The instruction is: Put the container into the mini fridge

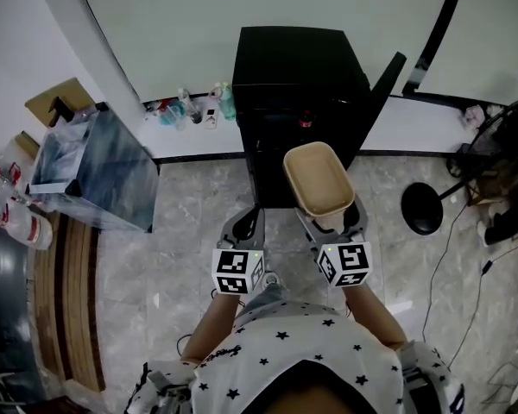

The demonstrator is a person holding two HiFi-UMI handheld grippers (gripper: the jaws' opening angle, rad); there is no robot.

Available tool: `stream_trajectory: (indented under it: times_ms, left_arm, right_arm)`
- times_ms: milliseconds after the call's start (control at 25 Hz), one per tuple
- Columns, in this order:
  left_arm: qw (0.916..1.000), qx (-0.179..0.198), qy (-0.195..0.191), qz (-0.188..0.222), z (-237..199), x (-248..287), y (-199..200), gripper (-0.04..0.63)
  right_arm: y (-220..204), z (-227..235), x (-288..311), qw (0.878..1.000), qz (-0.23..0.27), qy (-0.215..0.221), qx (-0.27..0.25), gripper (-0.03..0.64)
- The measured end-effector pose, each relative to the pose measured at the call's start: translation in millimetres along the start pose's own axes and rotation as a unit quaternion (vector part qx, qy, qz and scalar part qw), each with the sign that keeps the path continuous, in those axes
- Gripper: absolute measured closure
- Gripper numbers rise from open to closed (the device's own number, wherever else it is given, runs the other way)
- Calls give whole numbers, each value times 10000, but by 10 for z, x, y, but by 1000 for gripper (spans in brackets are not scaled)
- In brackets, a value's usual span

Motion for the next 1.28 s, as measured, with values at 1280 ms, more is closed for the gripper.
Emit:
stream_trajectory:
  times_ms: [1280]
  left_arm:
    - [9998, -82, 47, -171, -851, 1053, 353, 583]
  right_arm:
    - [-351, 360, 1673, 9997, -185, -177, -56, 95]
Point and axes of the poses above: the fingertips, and each gripper's own axes: x forward along the fingers, z to its right, y out of its top, the point moved 6 cm from there along -x, backward along the fingers, and after that the axes turned 14 degrees about -x, right-handed, at the moved point
